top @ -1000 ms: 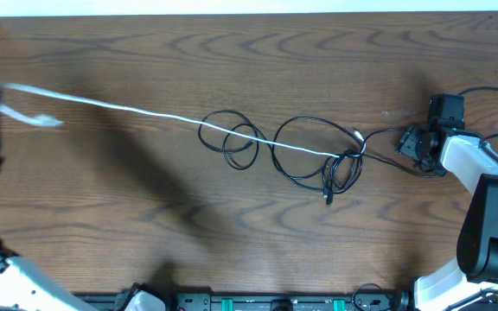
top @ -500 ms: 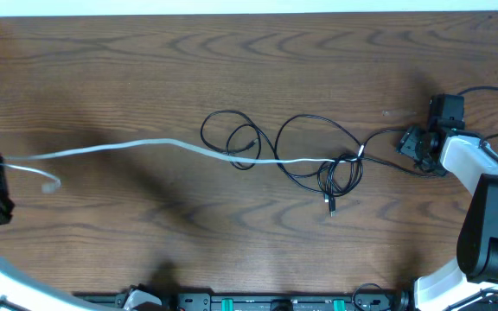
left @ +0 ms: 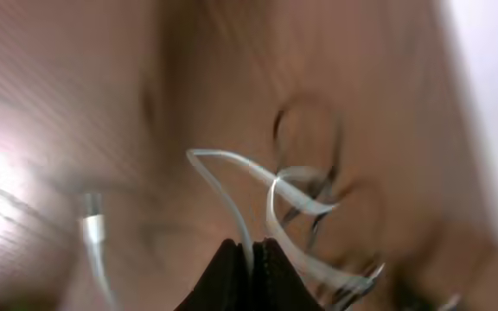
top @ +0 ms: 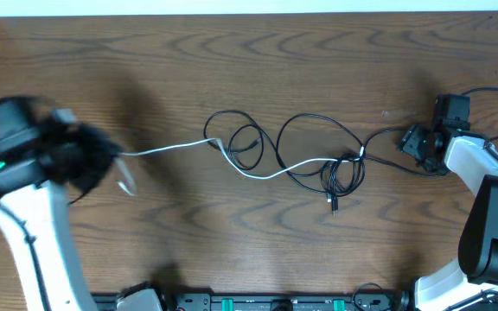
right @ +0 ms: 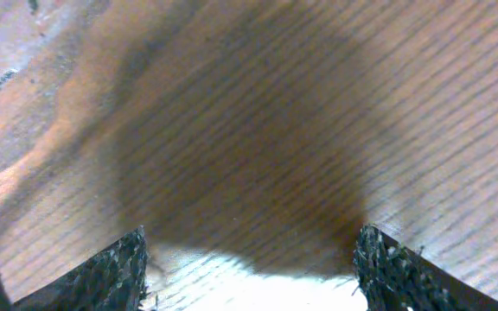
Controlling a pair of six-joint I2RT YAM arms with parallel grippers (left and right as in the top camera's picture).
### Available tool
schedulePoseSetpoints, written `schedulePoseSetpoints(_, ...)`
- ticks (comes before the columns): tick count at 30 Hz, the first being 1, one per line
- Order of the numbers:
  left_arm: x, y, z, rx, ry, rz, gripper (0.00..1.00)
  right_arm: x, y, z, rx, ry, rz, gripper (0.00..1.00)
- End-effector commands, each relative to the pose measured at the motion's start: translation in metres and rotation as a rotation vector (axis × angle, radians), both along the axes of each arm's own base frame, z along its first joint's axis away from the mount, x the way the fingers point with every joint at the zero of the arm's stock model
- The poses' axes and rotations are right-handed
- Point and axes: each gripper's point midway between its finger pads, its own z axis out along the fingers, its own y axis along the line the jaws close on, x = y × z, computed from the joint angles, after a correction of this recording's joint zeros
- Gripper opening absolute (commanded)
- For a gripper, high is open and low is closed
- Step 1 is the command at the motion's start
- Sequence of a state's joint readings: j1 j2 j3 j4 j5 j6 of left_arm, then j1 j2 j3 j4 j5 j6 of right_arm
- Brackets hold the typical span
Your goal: Untangle cables
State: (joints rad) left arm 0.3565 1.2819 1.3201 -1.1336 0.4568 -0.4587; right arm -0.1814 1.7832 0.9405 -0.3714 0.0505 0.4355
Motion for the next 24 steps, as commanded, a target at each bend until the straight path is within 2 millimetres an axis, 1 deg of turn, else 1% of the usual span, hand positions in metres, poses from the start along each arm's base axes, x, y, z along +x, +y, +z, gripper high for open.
schedulePoseSetpoints(1, 0.001, -0.043, -0.023, 0.115, 0.103, -0.224, 0.08, -0.029, 0.045, -0.039, 0.236, 0.106, 0.056, 0.75)
schedulePoseSetpoints(3, -0.001, -0.081, -0.037, 0.105, 0.157, -0.342, 0.07, -0.028, 0.046, -0.039, 0.240, 0.102, 0.058, 0.75)
schedulePoseSetpoints(4, -0.002, -0.096, -0.043, 0.099, 0.185, -0.376, 0.08, -0.028, 0.046, -0.039, 0.239, 0.102, 0.058, 0.75)
schedulePoseSetpoints(5, -0.005, -0.122, -0.056, 0.087, 0.239, -0.419, 0.07, -0.028, 0.046, -0.039, 0.239, 0.102, 0.058, 0.75)
schedulePoseSetpoints(6, -0.006, -0.137, -0.064, 0.083, 0.270, -0.443, 0.08, -0.028, 0.046, -0.039, 0.241, 0.101, 0.058, 0.75)
schedulePoseSetpoints(10, -0.007, -0.178, -0.088, 0.083, 0.332, -0.498, 0.08, -0.028, 0.048, -0.039, 0.249, 0.100, 0.061, 0.75)
schedulePoseSetpoints(12, -0.006, -0.194, -0.097, 0.085, 0.331, -0.538, 0.08, -0.027, 0.050, -0.038, 0.261, 0.098, 0.064, 0.75)
schedulePoseSetpoints(16, -0.003, -0.221, -0.103, 0.102, 0.270, -0.650, 0.10, -0.026, 0.055, -0.037, 0.288, 0.090, 0.073, 0.75)
schedulePoseSetpoints(18, 0.001, -0.234, -0.101, 0.119, 0.197, -0.746, 0.17, -0.025, 0.058, -0.036, 0.309, 0.084, 0.080, 0.75)
schedulePoseSetpoints(21, 0.005, -0.252, -0.098, 0.144, 0.098, -0.871, 0.34, -0.024, 0.062, -0.035, 0.329, 0.078, 0.086, 0.75)
schedulePoseSetpoints(23, 0.004, -0.264, -0.096, 0.165, 0.042, -0.965, 0.47, -0.024, 0.062, -0.035, 0.329, 0.078, 0.086, 0.75)
schedulePoseSetpoints(24, 0.002, -0.270, -0.095, 0.177, 0.015, -1.014, 0.50, -0.024, 0.062, -0.035, 0.329, 0.078, 0.086, 0.74)
